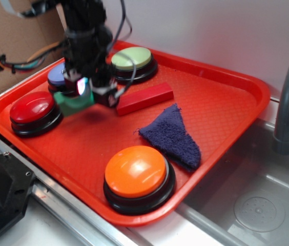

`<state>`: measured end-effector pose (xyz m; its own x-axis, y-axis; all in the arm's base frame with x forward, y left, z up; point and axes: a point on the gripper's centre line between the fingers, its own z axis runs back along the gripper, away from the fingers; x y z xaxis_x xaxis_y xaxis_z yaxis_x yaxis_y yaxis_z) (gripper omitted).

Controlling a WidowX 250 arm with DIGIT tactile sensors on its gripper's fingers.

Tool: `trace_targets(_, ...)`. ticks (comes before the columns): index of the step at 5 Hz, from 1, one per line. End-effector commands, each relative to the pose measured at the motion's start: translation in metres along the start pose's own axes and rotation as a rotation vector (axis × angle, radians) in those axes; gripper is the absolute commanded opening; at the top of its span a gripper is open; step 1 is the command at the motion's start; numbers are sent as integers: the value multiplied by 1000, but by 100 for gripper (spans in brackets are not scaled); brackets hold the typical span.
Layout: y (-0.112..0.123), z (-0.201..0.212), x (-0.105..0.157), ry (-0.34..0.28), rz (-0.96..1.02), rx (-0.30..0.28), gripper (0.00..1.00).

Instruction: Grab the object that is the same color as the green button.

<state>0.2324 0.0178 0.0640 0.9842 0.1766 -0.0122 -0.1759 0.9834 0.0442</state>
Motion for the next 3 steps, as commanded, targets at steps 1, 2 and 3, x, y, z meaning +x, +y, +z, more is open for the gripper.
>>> trace_targets(1,-20,117,20,-122,60,-139,0)
trace_targets(2,-17,146,19,-146,44,-184,0)
trace_targets(3,-20,142,26,-128,-9,-140,0)
